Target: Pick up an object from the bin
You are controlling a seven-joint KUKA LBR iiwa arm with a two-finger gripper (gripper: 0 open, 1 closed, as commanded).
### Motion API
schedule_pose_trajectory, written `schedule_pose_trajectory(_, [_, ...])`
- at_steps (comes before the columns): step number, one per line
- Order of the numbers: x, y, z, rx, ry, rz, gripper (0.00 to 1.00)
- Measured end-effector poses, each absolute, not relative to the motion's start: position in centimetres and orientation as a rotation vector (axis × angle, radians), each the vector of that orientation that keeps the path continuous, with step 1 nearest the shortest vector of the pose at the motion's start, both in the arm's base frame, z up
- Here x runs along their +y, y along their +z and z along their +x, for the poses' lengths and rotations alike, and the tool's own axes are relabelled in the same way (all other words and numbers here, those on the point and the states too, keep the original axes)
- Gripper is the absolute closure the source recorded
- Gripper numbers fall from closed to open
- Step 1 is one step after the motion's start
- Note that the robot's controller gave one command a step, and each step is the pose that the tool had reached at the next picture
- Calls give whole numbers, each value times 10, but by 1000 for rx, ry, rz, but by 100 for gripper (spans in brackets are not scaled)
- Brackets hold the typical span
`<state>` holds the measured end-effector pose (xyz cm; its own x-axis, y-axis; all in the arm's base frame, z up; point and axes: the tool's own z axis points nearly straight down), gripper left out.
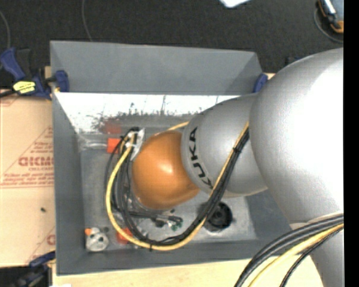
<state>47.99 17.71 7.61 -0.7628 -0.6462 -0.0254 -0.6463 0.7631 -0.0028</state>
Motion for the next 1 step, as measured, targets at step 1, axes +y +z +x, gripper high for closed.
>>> schedule_pose_trajectory(1, [175,76,479,2914,12,-1091,100])
